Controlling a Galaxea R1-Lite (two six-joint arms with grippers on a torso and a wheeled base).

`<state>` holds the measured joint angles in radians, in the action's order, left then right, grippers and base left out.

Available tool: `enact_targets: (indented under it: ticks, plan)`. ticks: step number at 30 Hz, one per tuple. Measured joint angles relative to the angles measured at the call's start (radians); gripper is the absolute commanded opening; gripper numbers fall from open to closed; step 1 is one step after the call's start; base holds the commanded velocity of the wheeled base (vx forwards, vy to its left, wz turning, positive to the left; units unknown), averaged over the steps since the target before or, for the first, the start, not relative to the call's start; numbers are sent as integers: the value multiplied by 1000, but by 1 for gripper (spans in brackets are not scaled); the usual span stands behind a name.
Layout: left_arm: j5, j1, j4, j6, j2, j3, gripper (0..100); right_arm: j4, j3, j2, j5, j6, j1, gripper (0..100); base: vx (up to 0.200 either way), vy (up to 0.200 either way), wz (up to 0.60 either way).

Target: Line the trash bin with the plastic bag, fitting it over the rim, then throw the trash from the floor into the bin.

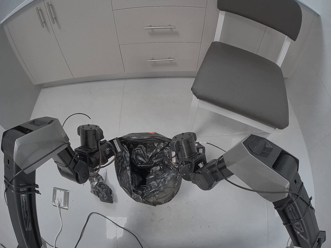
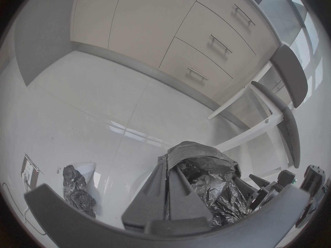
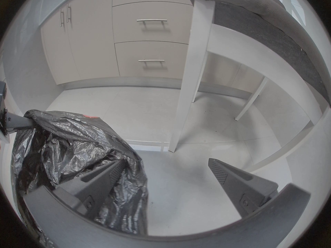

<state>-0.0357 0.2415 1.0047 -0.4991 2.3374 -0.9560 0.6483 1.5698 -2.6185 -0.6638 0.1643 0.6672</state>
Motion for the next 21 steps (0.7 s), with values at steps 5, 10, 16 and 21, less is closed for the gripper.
enact_targets:
  ticks: [5, 10, 16, 21]
  plan:
    - [33, -1, 0, 36, -8, 18, 0, 0, 9, -1, 4, 0, 8, 100, 0, 0, 0]
    - [41, -3, -1, 66, -15, 43, 0, 0, 23, -6, 9, -1, 10, 100, 0, 0, 0]
    - [52, -6, 0, 72, -15, 57, 0, -1, 30, -9, 9, -1, 12, 100, 0, 0, 0]
    - [64, -25, 6, 130, 3, 53, 0, 0, 32, -11, 9, -2, 12, 100, 0, 0, 0]
